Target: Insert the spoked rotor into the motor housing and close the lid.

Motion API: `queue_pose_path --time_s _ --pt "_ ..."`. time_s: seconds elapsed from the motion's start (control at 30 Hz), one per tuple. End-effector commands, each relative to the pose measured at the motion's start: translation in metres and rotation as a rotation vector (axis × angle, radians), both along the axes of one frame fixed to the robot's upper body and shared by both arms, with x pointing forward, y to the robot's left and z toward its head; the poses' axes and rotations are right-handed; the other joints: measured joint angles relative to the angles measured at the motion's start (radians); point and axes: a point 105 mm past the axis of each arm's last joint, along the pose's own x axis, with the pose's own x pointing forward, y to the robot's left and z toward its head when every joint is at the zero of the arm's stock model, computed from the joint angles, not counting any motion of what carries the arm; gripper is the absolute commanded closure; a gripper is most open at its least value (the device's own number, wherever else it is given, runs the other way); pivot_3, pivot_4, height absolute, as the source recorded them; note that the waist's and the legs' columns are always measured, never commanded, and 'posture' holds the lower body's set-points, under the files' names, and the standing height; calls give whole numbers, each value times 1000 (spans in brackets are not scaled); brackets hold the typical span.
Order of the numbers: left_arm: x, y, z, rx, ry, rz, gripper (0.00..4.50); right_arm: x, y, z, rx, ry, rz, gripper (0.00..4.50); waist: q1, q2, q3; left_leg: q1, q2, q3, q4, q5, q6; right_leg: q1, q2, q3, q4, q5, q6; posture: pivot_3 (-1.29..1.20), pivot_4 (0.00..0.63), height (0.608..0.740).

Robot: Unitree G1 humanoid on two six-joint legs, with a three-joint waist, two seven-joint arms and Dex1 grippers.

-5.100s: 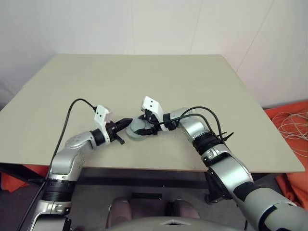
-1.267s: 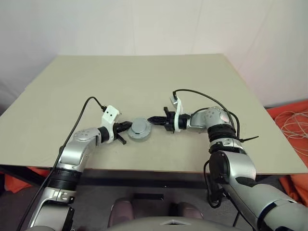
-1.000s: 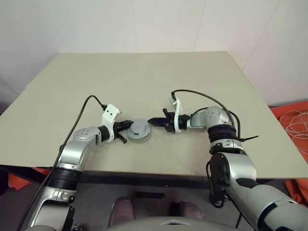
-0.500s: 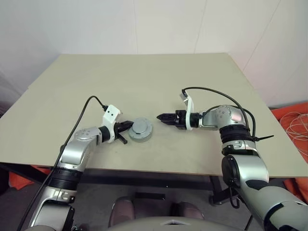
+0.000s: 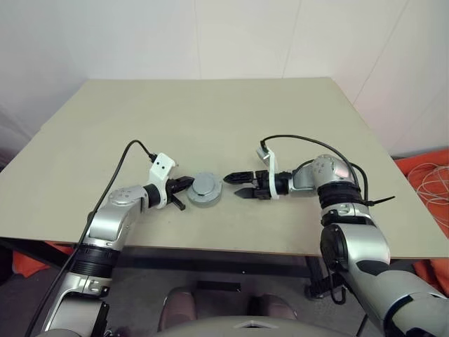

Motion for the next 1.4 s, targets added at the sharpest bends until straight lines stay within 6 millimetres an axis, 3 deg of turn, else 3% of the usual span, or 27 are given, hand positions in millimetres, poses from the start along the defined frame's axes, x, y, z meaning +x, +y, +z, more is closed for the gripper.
queue_pose_path --time_s 0.03,0.33,0.53,0.63,0.9,1.13,1.3,1.4 --pt "-5 -2 -12 18 47 -9 4500 5 13 10 28 -30 9 23 0 0 0 0 0 0 0 0 0 0 0 0 0 0 0 0 0 740" --pt "-5 -2 -11 18 48 -11 4500 5 34 11 55 -29 28 23 -1 -1 -1 0 0 0 0 0 0 0 0 0 1 0 0 0 0 740" --pt "-5 -2 -11 17 49 -12 4500 4 37 10 64 -24 23 23 -1 -1 -1 0 0 0 0 0 0 0 0 0 1 0 0 0 0 740" --pt "-6 -3 -11 17 49 -12 4500 6 35 9 66 -20 5 606 -1 -1 -1 1 0 0 0 0 0 0 0 0 1 0 0 0 0 740" --pt "-7 -3 -12 16 52 -14 4500 4 36 11 88 -11 9 3314 -1 -1 -1 0 0 0 0 0 0 0 0 0 1 1 -2 0 0 740" --pt "-7 -1 -12 -8 56 2 4500 3 39 15 111 -12 14 3327 -1 -1 -1 1 0 0 0 0 0 0 0 0 1 0 0 0 0 740" --pt "3 7 9 -233 59 142 4500 2 39 19 130 -15 19 3327 -1 -1 -1 -1 0 0 1 0 0 -1 0 0 1 3 -6 0 0 740" --pt "12 21 34 -505 58 293 4500 2 38 21 133 -18 21 3327 -1 -2 -1 -3 1 0 3 0 0 -2 1 0 1 4 -7 0 0 740"
